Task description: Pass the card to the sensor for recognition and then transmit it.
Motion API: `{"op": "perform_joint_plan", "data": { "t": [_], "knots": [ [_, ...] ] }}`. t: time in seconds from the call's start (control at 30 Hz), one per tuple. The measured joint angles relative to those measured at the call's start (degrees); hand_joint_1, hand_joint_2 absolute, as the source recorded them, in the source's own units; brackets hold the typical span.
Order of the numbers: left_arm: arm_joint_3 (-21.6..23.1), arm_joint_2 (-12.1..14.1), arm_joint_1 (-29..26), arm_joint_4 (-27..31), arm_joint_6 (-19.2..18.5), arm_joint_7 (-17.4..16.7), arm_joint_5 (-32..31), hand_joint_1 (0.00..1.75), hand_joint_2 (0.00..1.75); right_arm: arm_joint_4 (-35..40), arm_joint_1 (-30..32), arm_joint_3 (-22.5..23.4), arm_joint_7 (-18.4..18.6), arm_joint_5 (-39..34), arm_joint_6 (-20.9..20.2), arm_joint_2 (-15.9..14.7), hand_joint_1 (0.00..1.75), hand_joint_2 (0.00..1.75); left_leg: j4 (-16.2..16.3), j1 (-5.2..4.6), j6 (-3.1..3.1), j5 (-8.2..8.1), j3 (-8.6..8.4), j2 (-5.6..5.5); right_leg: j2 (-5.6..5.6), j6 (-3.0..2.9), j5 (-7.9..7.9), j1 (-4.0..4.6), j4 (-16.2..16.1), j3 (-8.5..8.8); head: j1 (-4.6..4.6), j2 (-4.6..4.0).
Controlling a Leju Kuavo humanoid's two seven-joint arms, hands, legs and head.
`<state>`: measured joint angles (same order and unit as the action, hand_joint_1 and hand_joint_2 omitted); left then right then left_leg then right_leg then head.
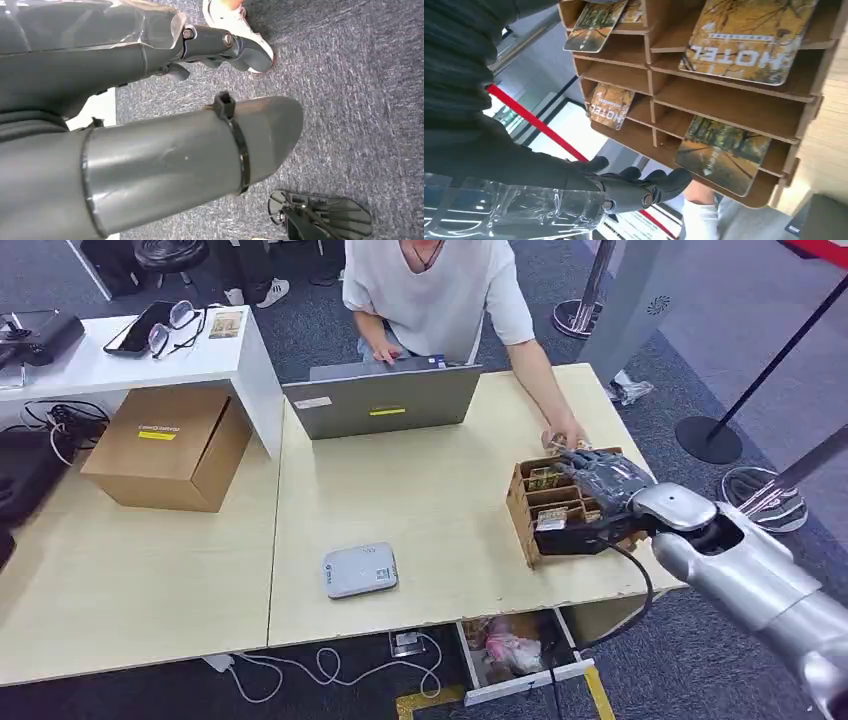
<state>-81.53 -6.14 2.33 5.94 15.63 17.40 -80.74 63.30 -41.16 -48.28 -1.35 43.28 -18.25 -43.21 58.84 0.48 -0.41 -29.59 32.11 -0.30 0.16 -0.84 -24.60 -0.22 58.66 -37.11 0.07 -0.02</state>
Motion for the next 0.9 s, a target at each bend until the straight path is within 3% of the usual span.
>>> {"op": "perform_joint_plan", "data": {
  "t": [0.5,0.57,0.73,0.8,0.9],
  "knots": [
    [0.00,1.29,-0.16,-0.72,-0.66,-0.02,-0.04,0.00,0.00,0.42,-1.37,-1.18,-0.33,-2.52,-1.40,-1.33,0.00,1.75,0.00,0.00,0.00,0.00,0.00,0.00,0.00,0.00,0.00,0.00,0.00,0.00,0.00,0.00],
    [0.00,1.38,-0.19,-0.74,-0.70,-0.02,0.00,0.00,0.00,0.63,-1.51,-1.31,-0.26,-2.56,-1.55,-1.42,0.09,1.75,0.00,0.01,0.00,0.00,0.00,0.00,0.00,0.00,0.00,0.00,0.00,0.00,0.00,0.00],
    [-0.02,1.60,-0.21,-1.07,-0.90,-0.02,0.44,0.00,0.00,1.86,-1.84,-1.70,-0.11,-3.08,-1.44,-1.57,0.07,1.75,0.00,0.00,0.00,0.00,0.00,0.00,0.00,0.00,0.00,0.00,0.00,0.00,0.00,0.00],
    [-0.02,1.60,-0.21,-1.18,-0.87,-0.02,0.59,0.00,0.00,2.16,-2.02,-2.08,-0.11,-3.30,-1.33,-1.57,0.23,1.75,0.00,0.00,0.00,0.00,0.00,0.00,0.00,0.00,0.00,0.00,0.00,0.00,0.00,0.00],
    [-0.04,1.62,-0.21,-1.20,-0.81,-0.02,0.70,0.00,0.00,2.25,-2.45,-2.73,-0.11,-3.45,-1.20,-1.57,0.21,1.75,0.00,0.00,0.00,0.00,0.00,0.00,0.00,0.00,0.00,0.00,0.00,0.00,0.02,0.00]
  ]
}}
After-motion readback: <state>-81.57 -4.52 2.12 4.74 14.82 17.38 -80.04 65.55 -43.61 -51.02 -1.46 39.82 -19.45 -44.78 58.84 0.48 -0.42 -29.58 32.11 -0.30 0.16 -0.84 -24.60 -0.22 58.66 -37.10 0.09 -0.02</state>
